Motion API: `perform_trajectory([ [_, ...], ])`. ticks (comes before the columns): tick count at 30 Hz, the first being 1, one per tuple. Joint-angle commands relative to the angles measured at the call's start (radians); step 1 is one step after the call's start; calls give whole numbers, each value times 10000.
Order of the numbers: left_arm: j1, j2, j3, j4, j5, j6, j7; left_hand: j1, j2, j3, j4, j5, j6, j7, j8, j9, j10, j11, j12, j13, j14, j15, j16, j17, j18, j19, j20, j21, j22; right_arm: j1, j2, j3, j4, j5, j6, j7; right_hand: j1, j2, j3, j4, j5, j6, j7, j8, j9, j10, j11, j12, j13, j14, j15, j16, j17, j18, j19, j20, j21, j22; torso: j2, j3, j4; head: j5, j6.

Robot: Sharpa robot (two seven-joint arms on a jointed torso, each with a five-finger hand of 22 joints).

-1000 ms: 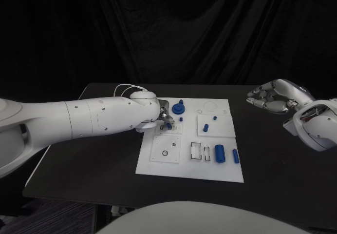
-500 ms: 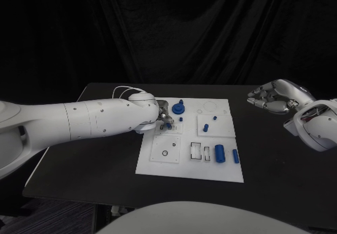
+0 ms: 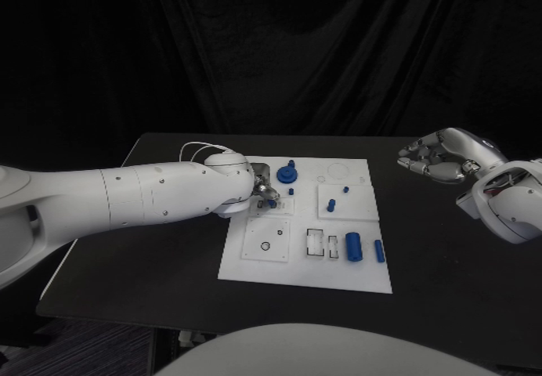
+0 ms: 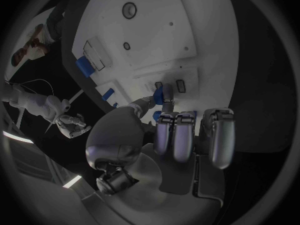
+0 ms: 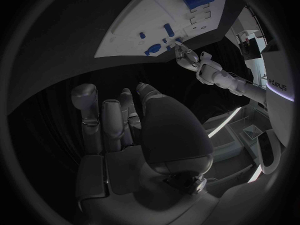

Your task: Assemble the parts on the task board

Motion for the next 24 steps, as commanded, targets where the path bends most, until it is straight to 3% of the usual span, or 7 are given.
perform_trajectory([
  [1,-97,-34,-47,21,34,130,30,-63,28,58,-18,32,48,-20,-61,14,1018,-63,-5,2619,1075,-61,26,2635,156,139,-85,-47,1242,-19,-4,8,-3,-69,54,-238,114,13,72,-10,48,43,-7,-36,-8,-37,-36,-31,9,-37,-31,-17,-13,118,27,25,-35,668,5,7,8,-9,2],
  [24,-142,-74,-47,114,34,141,29,-71,20,82,-22,28,49,-18,-73,23,1018,-62,-5,2619,1075,-63,26,2635,151,152,-87,-39,1260,-33,51,8,-49,-69,146,-318,150,13,101,-23,106,45,-8,-39,-9,-19,-39,-18,13,-46,-34,-30,-30,123,19,23,-69,666,2,17,-2,39,2],
])
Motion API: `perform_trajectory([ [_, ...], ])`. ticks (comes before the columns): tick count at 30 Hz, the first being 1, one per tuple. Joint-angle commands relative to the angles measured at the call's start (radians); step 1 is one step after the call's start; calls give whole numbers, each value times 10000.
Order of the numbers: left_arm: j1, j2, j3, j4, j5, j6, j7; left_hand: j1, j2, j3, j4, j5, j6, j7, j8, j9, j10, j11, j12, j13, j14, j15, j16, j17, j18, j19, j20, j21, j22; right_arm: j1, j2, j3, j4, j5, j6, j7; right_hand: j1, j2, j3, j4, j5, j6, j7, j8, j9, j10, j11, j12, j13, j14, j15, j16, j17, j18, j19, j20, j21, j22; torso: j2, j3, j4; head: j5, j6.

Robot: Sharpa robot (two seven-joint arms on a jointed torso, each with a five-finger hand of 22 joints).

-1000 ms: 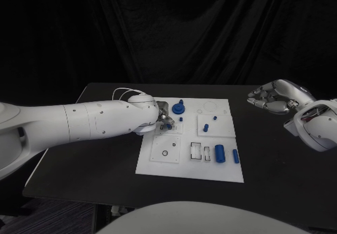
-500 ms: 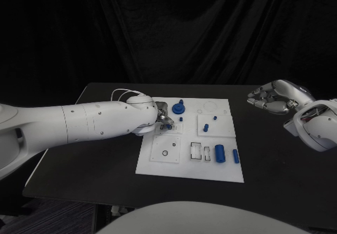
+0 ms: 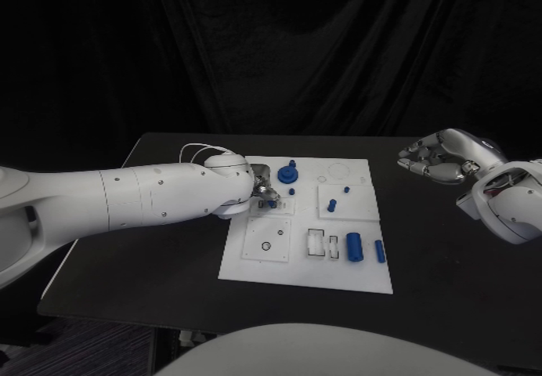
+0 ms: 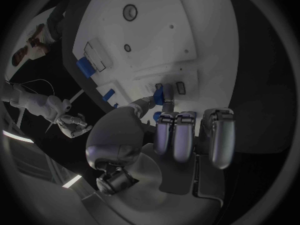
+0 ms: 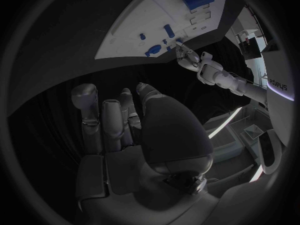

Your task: Assemble the parts on the task board

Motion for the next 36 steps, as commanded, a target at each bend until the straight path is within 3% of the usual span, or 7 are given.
perform_trajectory([
  [1,-105,22,-49,-16,38,212,15,-82,16,58,13,13,48,-49,-39,16,1018,-61,-5,2619,1074,-63,27,2635,152,151,-87,-42,1259,-26,11,9,-16,-66,58,-233,110,-27,74,6,59,45,-8,-39,-9,-19,-39,-18,12,-46,-35,-30,-15,123,19,23,-10,666,-2,5,-5,10,2],
  [30,-178,203,-48,-100,38,246,30,-96,27,108,18,-65,49,-50,-66,39,1018,-62,-5,2619,1074,-65,27,2635,159,137,-90,-65,1233,-38,24,9,-33,-66,277,-409,156,-39,114,-13,156,41,-5,-48,-12,-45,-39,-44,-35,-69,-36,-63,-55,139,-12,21,-111,649,5,-1,-9,19,2],
  [32,-182,201,-48,-112,38,268,33,-130,6,122,32,-241,48,-42,-94,67,1018,-58,-5,2619,1074,-64,27,2635,162,130,-90,-82,1219,-38,22,9,-33,-66,290,-416,155,-44,116,-11,165,35,-2,-52,-14,-47,-36,-46,-38,-76,-35,-73,-66,142,-20,21,-134,644,6,-1,-4,20,2],
  [33,-185,198,-48,-118,38,285,35,-197,-1,96,89,-656,47,-36,-131,95,1018,-51,-5,2619,1074,-58,27,2635,162,134,-88,-90,1221,-38,21,9,-34,-66,296,-419,155,-44,116,-11,165,35,-2,-52,-14,-47,-36,-46,-38,-76,-35,-73,-66,142,-20,21,-134,644,5,-1,-5,24,2],
  [36,-196,181,-48,-125,38,363,32,-299,-45,29,175,-1028,37,-19,-197,124,1018,-36,-5,2619,1074,-49,27,2635,168,124,-82,-118,1200,-38,17,9,-36,-66,316,-427,151,-46,116,-7,168,33,0,-54,-14,-43,-35,-43,-34,-77,-35,-73,-66,142,-21,21,-136,644,5,0,-4,18,2],
])
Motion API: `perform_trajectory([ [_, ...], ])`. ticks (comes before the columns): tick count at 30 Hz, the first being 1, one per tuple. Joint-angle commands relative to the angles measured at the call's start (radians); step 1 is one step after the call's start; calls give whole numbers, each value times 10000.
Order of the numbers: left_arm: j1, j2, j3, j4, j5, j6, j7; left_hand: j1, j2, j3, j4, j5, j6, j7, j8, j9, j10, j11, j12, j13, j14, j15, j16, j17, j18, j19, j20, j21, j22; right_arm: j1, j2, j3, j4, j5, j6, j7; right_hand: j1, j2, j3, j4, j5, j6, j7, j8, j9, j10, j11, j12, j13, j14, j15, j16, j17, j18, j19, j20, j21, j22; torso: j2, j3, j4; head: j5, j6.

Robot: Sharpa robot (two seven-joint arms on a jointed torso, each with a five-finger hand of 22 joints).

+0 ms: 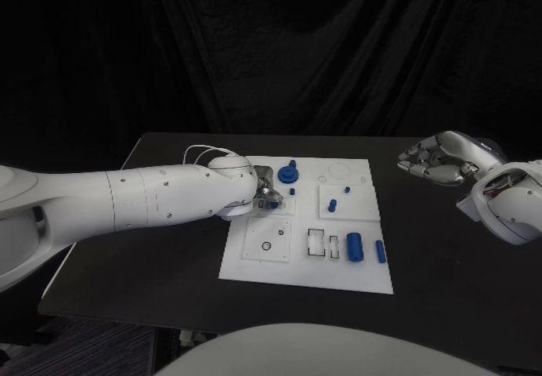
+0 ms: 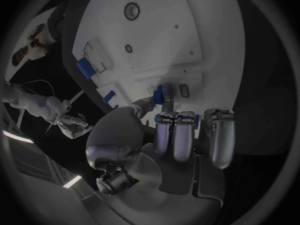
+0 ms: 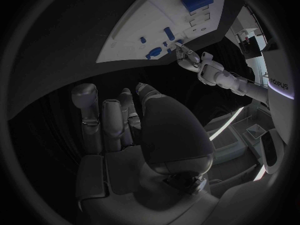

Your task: Assemble the parts on the task board

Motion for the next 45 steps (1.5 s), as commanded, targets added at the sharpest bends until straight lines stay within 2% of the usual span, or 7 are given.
perform_trajectory([
  [1,-120,-2,-53,-3,43,389,45,-319,-39,-214,281,-782,-58,34,-111,12,1019,-22,-6,2619,1074,-33,27,2635,175,108,-68,-63,1173,-22,-15,9,-8,-64,85,-242,113,-7,60,-7,53,33,0,-54,-14,-43,-35,-42,-8,-47,-4,-34,-9,143,-21,21,-18,641,1,0,3,-4,2],
  [8,-145,-60,-53,-10,43,484,43,-758,-104,-944,889,-1759,-118,114,-387,4,1019,53,-6,2619,1074,20,27,2635,209,47,-20,-177,1063,-25,-21,9,-15,-64,132,-266,95,-1,64,13,71,33,5,-56,-15,-14,-30,-19,18,-43,-1,-24,0,138,-13,22,-1,648,-4,-2,4,4,2],
  [10,-151,-79,-53,-3,43,455,59,-634,-50,-979,890,-1288,-109,105,-447,16,1019,50,-6,2619,1074,17,27,2635,212,45,-20,-193,1058,-27,-17,9,-19,-64,144,-270,95,-1,64,13,71,33,5,-56,-15,-14,-30,-19,18,-43,-1,-24,0,138,-13,22,-1,648,-4,-3,6,10,2],
  [12,-154,-91,-53,11,43,435,80,-229,-39,-840,633,-102,-103,77,-510,49,1019,22,-6,2619,1074,-8,27,2635,207,63,-37,-191,1084,-28,-13,9,-21,-64,147,-270,95,-1,64,13,71,33,5,-56,-15,-14,-30,-19,18,-43,-1,-24,0,138,-13,22,-1,648,-4,-4,7,17,2],
  [20,-161,-132,-53,74,43,451,192,632,-147,-67,-287,957,-40,11,-563,228,1019,-46,-6,2619,1074,-62,27,2635,190,118,-91,-170,1166,-37,1,9,-27,-64,165,-272,95,-1,64,13,71,33,5,-56,-15,-14,-30,-19,18,-43,-1,-24,0,138,-13,22,-1,648,-3,-5,5,28,2],
  [32,-166,-189,-53,83,43,384,229,624,-294,727,-767,1285,-2,21,-573,440,1019,-48,-6,2619,1074,-63,27,2635,189,125,-97,-194,1187,-45,7,9,-36,-64,192,-300,95,-1,64,13,71,33,5,-56,-15,-14,-30,-19,18,-43,-1,-24,0,138,-13,22,-1,648,-6,-1,4,14,2],
  [45,-168,-567,-53,594,43,-1223,512,573,-316,818,-798,1208,43,15,-548,494,1019,-49,-6,2619,1074,-63,27,2635,192,121,-96,-205,1182,-67,-20,9,-51,-64,209,-308,92,4,78,23,99,31,5,-60,-17,-20,-29,-27,-2,-50,1,-33,-12,142,-23,23,-37,644,0,-1,0,-9,2],
])
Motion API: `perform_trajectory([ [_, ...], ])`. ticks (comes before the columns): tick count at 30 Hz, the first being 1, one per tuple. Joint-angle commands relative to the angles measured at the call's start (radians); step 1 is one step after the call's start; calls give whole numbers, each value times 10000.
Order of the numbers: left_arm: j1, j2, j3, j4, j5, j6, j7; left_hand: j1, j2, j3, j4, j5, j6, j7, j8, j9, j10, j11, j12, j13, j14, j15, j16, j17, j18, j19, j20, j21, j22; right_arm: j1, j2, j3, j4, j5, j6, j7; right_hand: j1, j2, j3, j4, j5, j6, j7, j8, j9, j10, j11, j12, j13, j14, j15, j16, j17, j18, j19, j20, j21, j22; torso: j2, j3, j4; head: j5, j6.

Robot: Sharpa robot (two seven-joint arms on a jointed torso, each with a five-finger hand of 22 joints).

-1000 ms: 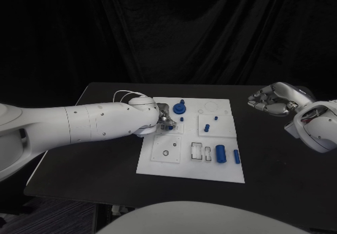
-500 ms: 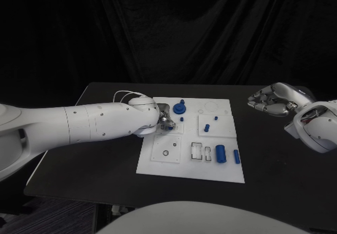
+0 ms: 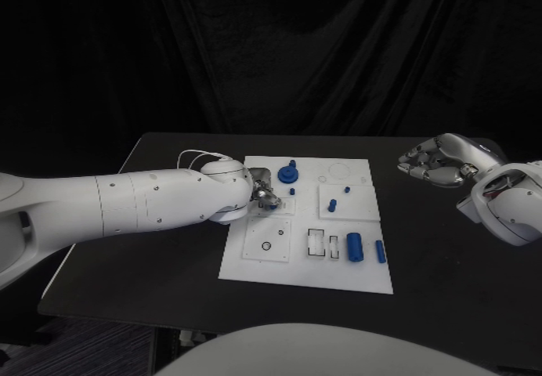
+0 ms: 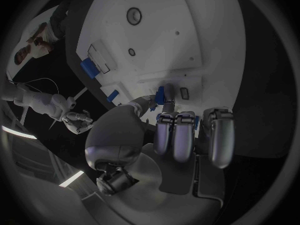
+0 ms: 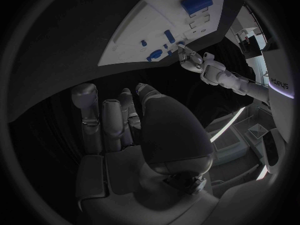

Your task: Assemble the parts on the task board

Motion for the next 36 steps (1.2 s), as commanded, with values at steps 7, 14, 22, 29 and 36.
perform_trajectory([
  [7,-59,-252,-33,283,27,-1505,382,-53,-80,728,-641,-5,66,-37,45,56,1019,-53,-5,2619,1073,-66,27,2634,35,83,-60,-66,1173,-45,-23,9,-16,-63,41,-208,88,8,56,2,65,29,7,-63,-18,-22,-28,-29,-17,-56,1,-41,-24,141,-22,24,-39,649,3,-3,4,-2,2],
  [14,-59,-359,-34,438,27,-2239,626,-119,-63,777,-568,13,48,-27,32,80,1019,-48,-5,2619,1073,-66,27,2634,45,63,-60,-95,1140,-66,-11,9,-26,-63,50,-207,90,10,61,3,70,27,7,-65,-19,-13,-28,-22,-9,-57,1,-41,-25,142,-22,24,-43,649,-1,1,0,13,2],
  [22,-62,-408,-35,425,27,-2265,593,-279,-89,756,-355,-158,34,-17,12,138,1019,-36,-5,2619,1073,-57,27,2634,47,63,-54,-109,1140,-71,-23,9,-22,-63,47,-222,90,10,61,3,70,27,7,-65,-19,-13,-28,-22,-9,-57,1,-41,-25,142,-22,24,-43,649,-3,7,-3,35,2],
  [29,-92,-363,-35,341,27,-2089,493,-384,-104,687,-191,-282,44,-16,0,176,1019,-33,-5,2619,1073,-55,27,2634,53,52,-52,-132,1125,-72,-21,9,-11,-63,51,-231,90,10,61,3,70,27,7,-65,-19,-13,-28,-22,-9,-57,1,-41,-25,142,-22,24,-43,649,1,8,-3,47,2],
  [36,-177,-318,-36,278,27,-1987,456,-425,-105,643,-119,-298,40,-14,-10,188,1019,-31,-5,2619,1073,-54,27,2634,52,55,-51,-132,1131,-72,-32,9,-4,-63,44,-240,98,8,73,0,84,17,7,-72,-21,-2,-28,-12,-2,-55,2,-35,-21,142,-22,24,-51,650,-2,8,-4,48,2],
])
